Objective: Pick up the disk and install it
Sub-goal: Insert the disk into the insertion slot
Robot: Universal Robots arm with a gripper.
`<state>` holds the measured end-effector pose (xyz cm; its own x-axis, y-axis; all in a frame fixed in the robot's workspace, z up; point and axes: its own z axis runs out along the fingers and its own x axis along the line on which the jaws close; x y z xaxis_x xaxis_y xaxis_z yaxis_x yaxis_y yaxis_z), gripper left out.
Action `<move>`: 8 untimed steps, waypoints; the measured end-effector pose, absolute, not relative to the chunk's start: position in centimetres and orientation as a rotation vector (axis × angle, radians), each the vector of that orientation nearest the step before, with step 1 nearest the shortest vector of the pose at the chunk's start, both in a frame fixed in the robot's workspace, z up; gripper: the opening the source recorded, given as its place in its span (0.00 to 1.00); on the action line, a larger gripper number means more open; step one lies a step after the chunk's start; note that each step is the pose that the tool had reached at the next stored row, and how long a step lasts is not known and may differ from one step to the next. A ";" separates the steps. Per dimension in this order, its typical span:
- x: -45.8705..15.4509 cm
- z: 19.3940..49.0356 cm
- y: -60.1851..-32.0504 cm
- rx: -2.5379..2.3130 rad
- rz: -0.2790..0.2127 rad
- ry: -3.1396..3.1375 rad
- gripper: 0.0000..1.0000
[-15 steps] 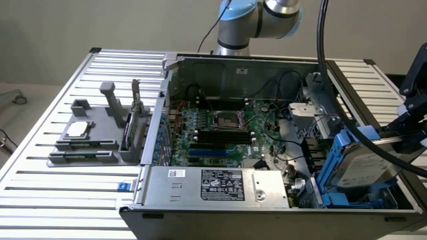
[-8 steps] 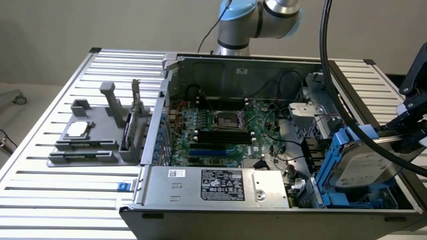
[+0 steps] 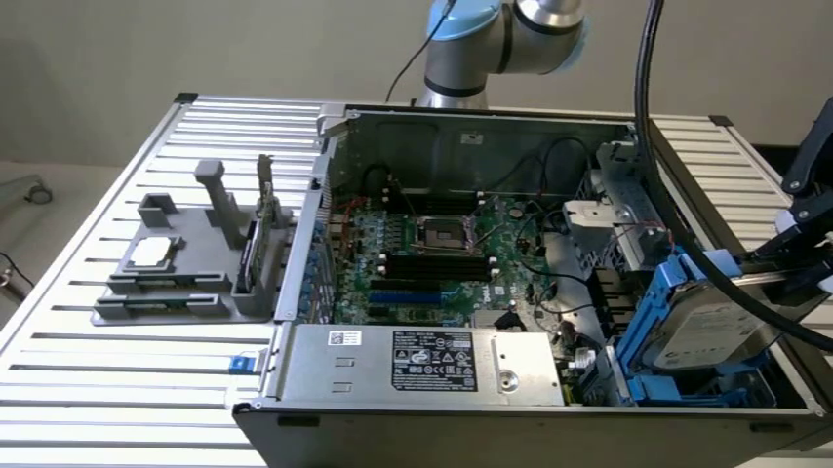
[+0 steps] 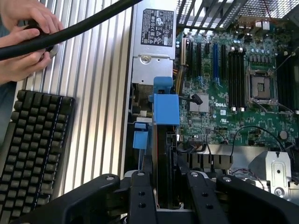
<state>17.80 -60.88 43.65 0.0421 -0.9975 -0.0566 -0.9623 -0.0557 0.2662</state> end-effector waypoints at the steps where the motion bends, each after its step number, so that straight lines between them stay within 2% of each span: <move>1: 17.9 43.5 -60.9 2.148 -0.342 -2.044 0.31; 8: 18.6 43.2 -60.9 2.140 -0.354 -2.039 0.31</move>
